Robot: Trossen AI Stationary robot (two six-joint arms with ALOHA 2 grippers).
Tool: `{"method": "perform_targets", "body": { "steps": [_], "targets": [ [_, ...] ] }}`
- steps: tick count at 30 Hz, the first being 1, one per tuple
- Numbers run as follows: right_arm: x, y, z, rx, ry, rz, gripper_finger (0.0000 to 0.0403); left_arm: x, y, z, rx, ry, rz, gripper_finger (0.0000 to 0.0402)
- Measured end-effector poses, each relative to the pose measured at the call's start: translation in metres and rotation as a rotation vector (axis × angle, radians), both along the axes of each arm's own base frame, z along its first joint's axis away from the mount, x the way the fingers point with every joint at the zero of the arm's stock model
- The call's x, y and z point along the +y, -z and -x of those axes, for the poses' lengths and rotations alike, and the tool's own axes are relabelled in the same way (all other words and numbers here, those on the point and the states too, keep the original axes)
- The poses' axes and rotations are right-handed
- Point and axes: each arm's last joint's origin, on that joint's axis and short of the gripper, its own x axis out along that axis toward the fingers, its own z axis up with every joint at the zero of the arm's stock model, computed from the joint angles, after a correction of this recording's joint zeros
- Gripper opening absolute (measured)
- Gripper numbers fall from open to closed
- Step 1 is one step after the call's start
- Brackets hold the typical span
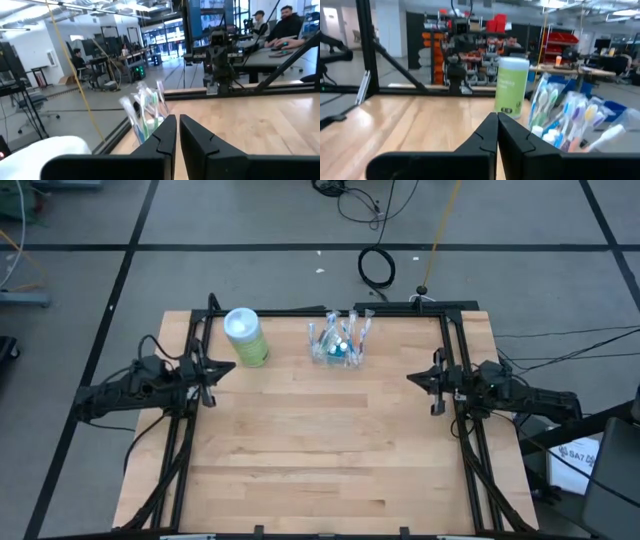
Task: Pick & Place toothbrushing station
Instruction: Return to home position
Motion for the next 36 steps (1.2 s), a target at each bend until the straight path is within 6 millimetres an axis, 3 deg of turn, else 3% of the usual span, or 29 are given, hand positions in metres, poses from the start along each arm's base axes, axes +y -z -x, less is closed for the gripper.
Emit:
{"method": "perform_targets", "body": {
  "steps": [5,8,21,36],
  "targets": [
    [-0.001,0.022,-0.008,-0.036,0.0,0.005,0.0001,0.0,0.009,-0.005,-0.002,0.007,0.01,0.003],
    [-0.001,0.011,-0.006,-0.162,0.014,0.021,0.0001,0.001,0.022,-0.011,-0.026,0.007,0.027,0.003],
    [-0.003,0.013,-0.006,-0.145,0.053,0.013,0.0,0.0,0.057,-0.024,-0.03,0.094,0.07,0.003],
    [-0.003,0.014,-0.007,-0.138,0.053,0.012,0.0002,-0.002,0.069,-0.029,0.078,0.181,0.222,0.0031]
  ]
}}
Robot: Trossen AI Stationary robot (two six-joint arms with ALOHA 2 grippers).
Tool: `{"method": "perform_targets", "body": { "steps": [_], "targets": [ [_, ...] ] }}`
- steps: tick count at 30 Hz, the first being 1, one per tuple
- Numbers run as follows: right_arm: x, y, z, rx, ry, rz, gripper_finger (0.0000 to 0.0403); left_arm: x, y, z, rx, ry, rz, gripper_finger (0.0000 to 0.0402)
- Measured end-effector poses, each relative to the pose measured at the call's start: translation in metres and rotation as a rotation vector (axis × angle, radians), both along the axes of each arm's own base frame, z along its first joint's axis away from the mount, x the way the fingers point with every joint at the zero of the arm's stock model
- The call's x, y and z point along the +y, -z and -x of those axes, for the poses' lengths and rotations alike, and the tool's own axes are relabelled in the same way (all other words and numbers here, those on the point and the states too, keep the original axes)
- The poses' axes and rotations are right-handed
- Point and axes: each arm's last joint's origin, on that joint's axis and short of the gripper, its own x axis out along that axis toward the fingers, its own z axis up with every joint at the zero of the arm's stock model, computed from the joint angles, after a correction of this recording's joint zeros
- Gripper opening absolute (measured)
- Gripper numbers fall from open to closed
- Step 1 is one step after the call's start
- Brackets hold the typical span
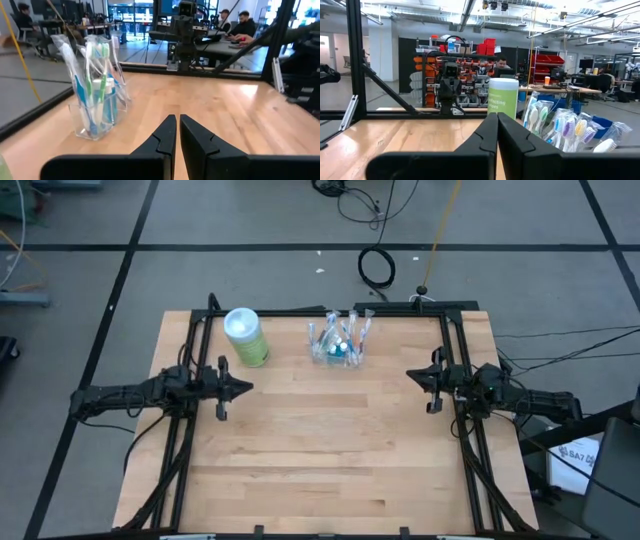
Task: Pick & Place toothbrushing station
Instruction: Return to home position
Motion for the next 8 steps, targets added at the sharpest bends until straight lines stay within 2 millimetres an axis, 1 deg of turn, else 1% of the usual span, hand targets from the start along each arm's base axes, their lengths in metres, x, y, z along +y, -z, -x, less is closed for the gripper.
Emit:
{"method": "perform_targets", "body": {
  "steps": [3,8],
  "targets": [
    [0.0,0.0,0.0,0.0,0.0,0.0,0.0002,0.0,0.0,0.0,-0.003,-0.002,0.032,0.0031],
    [0.0,0.0,0.0,0.0,0.0,0.001,0.0001,0.0001,-0.0006,-0.0001,-0.011,-0.003,0.011,0.0031]
  ]
}}
